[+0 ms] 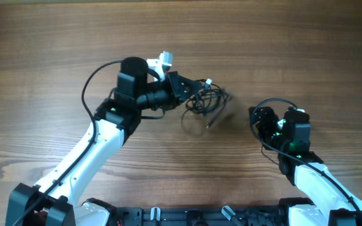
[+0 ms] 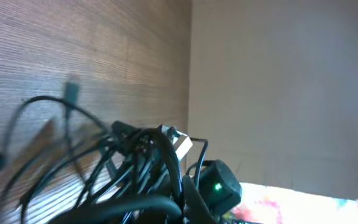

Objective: Untangle cables

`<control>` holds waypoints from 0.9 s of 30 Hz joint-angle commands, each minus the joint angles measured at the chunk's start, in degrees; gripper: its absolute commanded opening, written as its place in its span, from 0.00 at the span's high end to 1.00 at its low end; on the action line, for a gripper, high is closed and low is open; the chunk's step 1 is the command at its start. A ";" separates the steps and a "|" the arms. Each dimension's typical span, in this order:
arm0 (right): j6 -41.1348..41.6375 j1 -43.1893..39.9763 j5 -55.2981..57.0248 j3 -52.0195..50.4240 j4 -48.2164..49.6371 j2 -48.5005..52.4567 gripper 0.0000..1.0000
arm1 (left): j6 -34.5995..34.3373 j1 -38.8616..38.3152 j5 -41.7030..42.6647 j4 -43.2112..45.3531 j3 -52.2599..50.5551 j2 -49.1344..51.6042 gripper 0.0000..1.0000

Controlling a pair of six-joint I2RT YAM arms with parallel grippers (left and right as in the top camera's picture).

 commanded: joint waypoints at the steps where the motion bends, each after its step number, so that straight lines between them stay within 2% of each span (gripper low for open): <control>1: -1.66 -1.53 -4.74 0.37 0.46 -0.11 0.13 | 4.07 1.22 5.22 -0.07 0.37 -1.18 0.96; 3: -1.70 -1.51 -9.90 0.37 2.71 -0.11 0.09 | 4.37 1.22 4.85 -0.11 0.37 -1.18 0.96; 7: -7.58 -1.51 -29.66 0.37 16.17 -0.11 0.00 | 4.39 0.94 0.96 -0.11 0.37 -1.18 0.96; 11: -11.47 -1.31 -37.24 0.37 25.24 -0.11 0.00 | 7.41 0.52 0.33 -0.09 0.37 -1.18 0.96; 15: -15.04 2.03 -37.35 0.37 26.84 -0.11 0.00 | 9.75 -2.78 0.35 1.36 0.37 -1.18 0.96; 21: -15.19 7.02 -33.14 0.37 26.99 -0.11 0.00 | 10.05 -6.34 0.33 6.40 0.37 -1.18 0.96; 27: -12.09 8.13 -22.43 0.37 22.23 -0.11 0.01 | 8.22 -10.05 1.68 12.50 0.37 -1.18 0.96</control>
